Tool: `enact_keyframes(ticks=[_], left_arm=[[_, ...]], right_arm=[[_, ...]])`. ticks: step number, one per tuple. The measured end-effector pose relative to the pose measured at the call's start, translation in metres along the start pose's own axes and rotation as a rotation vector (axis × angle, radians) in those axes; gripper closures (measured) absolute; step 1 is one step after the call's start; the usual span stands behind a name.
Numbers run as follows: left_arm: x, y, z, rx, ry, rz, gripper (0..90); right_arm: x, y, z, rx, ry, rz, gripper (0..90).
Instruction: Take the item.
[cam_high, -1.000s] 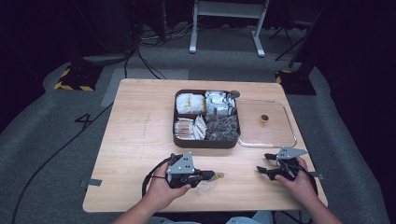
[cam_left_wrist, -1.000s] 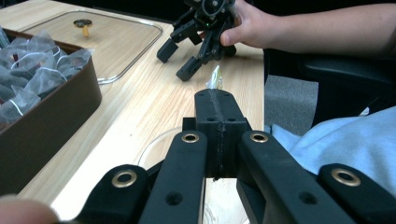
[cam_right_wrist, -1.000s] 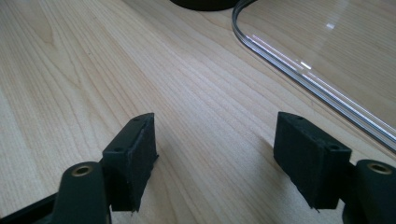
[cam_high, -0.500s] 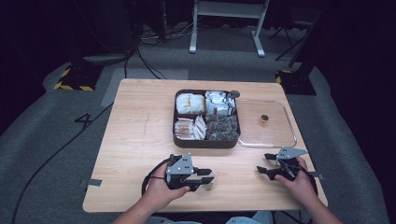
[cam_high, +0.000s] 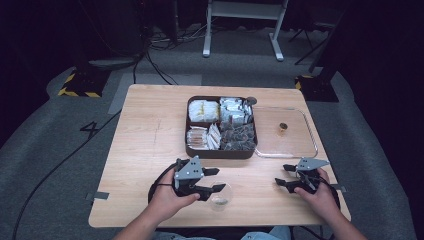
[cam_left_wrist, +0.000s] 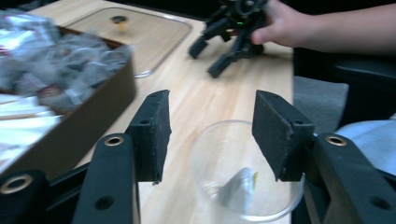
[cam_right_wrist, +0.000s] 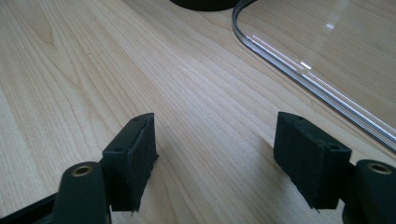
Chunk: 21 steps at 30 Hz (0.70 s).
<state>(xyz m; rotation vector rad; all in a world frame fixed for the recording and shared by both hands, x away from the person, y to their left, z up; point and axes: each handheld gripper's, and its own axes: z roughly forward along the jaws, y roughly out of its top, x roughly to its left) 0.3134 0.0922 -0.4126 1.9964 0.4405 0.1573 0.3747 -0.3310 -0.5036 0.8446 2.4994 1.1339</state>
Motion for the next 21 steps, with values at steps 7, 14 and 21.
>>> enact_keyframes(ticks=[7,14,21], left_arm=[[0.010,0.000,-0.018,0.051,0.147,-0.012,41.8],[0.023,-0.011,-0.038,0.102,0.254,-0.080,36.4],[0.040,-0.030,-0.057,0.151,0.313,-0.118,32.4]], right_arm=[[0.001,0.000,0.000,0.001,0.000,-0.002,29.6],[0.001,0.000,0.000,0.001,0.003,0.000,29.1],[0.001,0.000,0.000,0.001,0.002,0.000,29.1]])
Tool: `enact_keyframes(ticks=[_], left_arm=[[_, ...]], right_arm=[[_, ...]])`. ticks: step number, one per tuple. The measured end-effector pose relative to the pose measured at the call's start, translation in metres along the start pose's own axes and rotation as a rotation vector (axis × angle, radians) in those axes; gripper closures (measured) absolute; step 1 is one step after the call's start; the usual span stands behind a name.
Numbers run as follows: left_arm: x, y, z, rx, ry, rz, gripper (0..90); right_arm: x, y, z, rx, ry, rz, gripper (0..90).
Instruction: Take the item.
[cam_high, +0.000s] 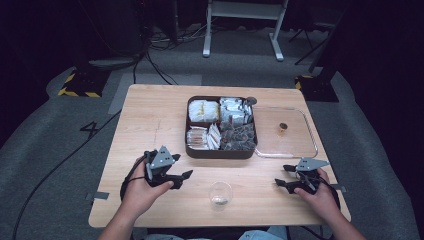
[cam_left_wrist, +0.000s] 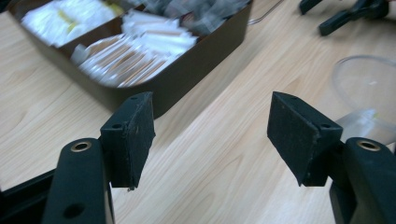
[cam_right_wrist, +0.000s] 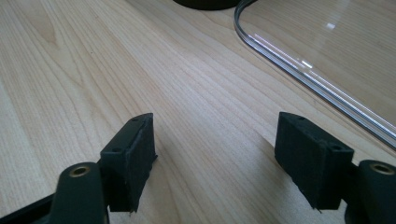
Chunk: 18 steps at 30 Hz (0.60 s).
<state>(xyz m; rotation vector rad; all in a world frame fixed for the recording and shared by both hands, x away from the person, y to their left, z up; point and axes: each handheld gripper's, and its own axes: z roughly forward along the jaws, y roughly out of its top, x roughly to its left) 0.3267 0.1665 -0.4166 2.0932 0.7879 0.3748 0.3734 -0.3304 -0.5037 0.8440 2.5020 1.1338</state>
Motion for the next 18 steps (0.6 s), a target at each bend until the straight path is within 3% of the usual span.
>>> enact_keyframes(ticks=[7,11,18], left_arm=[[0.020,-0.019,-0.004,0.083,0.060,-0.019,28.2],[0.027,-0.030,-0.010,0.115,0.096,-0.051,27.4],[0.036,-0.051,-0.015,0.147,0.106,-0.094,27.1]], right_arm=[[0.000,0.000,0.000,0.001,0.000,-0.001,28.9],[0.000,0.000,0.000,0.001,0.001,-0.001,28.9],[0.000,0.000,0.000,0.001,0.001,-0.001,28.8]])
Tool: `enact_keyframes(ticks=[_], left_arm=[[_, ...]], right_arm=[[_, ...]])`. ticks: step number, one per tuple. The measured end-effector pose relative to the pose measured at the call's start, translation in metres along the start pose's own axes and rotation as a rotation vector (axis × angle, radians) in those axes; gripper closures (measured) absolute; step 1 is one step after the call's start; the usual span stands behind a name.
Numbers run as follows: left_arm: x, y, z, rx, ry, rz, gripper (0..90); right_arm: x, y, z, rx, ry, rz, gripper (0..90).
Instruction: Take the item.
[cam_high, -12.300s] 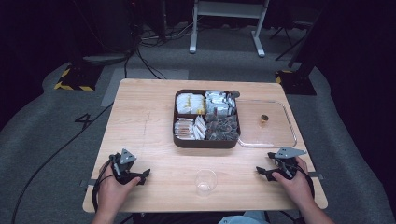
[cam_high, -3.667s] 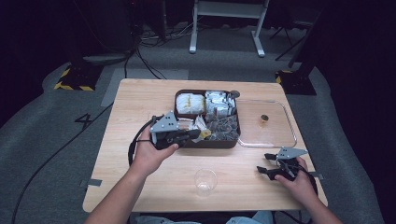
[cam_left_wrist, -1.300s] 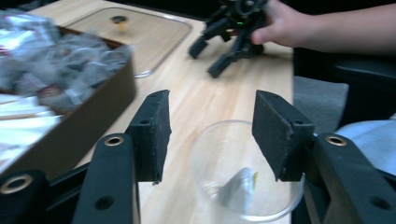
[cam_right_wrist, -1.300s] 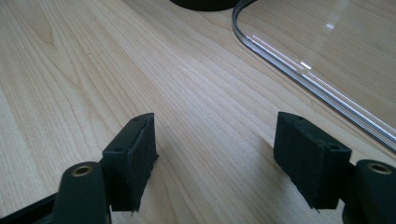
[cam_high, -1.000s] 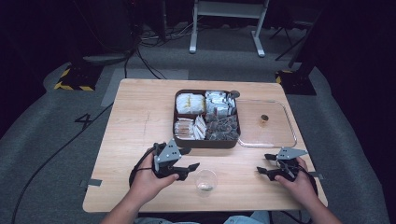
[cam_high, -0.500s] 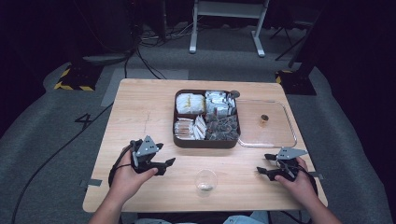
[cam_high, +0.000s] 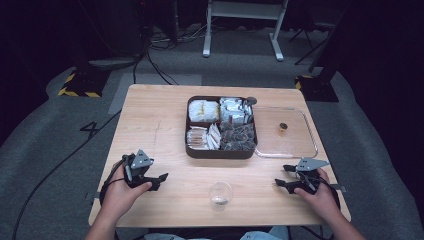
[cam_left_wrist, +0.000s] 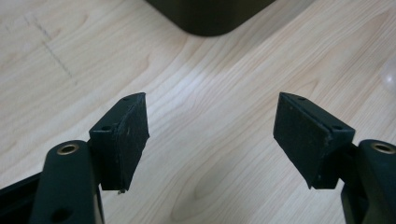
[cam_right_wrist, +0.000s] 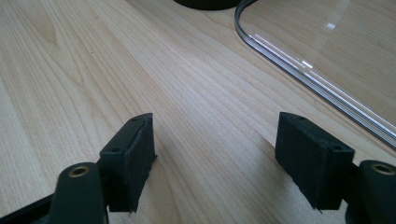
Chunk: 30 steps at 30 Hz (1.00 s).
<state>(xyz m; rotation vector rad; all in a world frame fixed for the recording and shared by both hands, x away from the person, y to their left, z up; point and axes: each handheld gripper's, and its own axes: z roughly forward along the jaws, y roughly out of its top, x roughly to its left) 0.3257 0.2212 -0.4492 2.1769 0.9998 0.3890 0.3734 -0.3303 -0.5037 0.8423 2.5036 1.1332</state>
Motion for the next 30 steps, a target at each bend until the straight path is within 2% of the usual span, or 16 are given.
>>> enact_keyframes(ticks=[11,16,20,22,25,27,30], left_arm=[[0.016,-0.031,0.005,0.047,0.025,-0.046,26.5],[0.020,-0.041,0.010,0.085,0.056,-0.035,25.8],[0.025,-0.045,0.015,0.102,0.059,-0.040,24.2],[0.027,-0.048,0.018,0.094,0.049,-0.054,22.6],[0.030,-0.050,0.020,0.071,0.047,-0.041,18.6],[0.031,-0.051,0.020,0.069,0.053,-0.043,15.7],[0.032,-0.054,0.025,0.034,0.050,-0.052,9.2]], right_arm=[[0.000,0.000,0.000,0.000,0.000,0.000,28.8],[0.000,0.000,0.000,-0.001,0.000,-0.001,28.8],[0.000,0.000,0.000,-0.001,-0.001,-0.001,28.8],[0.000,0.000,0.000,0.000,0.000,0.000,28.7],[0.000,0.000,0.000,-0.001,0.000,-0.001,28.7],[0.000,0.000,0.000,0.000,0.000,0.000,28.7],[0.000,0.000,0.000,0.000,0.000,0.000,28.7]])
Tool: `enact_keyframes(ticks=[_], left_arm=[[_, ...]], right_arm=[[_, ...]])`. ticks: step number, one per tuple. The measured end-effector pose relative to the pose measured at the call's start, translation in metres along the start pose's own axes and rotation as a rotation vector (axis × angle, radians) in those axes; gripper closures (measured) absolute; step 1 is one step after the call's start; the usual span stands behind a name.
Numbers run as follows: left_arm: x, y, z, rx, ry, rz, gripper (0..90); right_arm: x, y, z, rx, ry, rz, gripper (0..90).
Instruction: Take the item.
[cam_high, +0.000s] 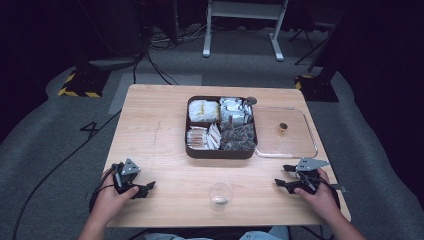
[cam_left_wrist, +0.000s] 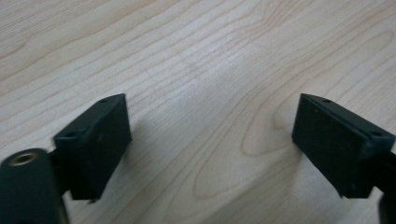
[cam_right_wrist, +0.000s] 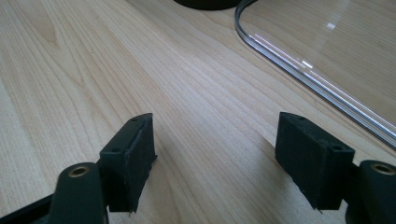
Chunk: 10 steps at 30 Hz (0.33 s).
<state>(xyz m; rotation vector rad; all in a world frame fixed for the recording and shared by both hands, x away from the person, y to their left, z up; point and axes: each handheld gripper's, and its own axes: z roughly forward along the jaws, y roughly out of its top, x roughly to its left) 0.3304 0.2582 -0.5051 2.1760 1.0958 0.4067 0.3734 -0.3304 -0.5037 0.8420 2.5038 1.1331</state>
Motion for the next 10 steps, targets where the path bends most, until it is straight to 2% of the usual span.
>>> enact_keyframes(ticks=[6,10], left_arm=[[0.0000,0.0006,0.0007,0.006,-0.002,0.011,5.5],[-0.0016,0.0001,0.0004,0.009,0.007,-0.004,5.3]], right_arm=[[-0.0001,0.0000,0.0001,-0.001,0.000,-0.001,28.7],[0.0000,0.0000,0.0000,0.000,-0.001,-0.001,28.6]])
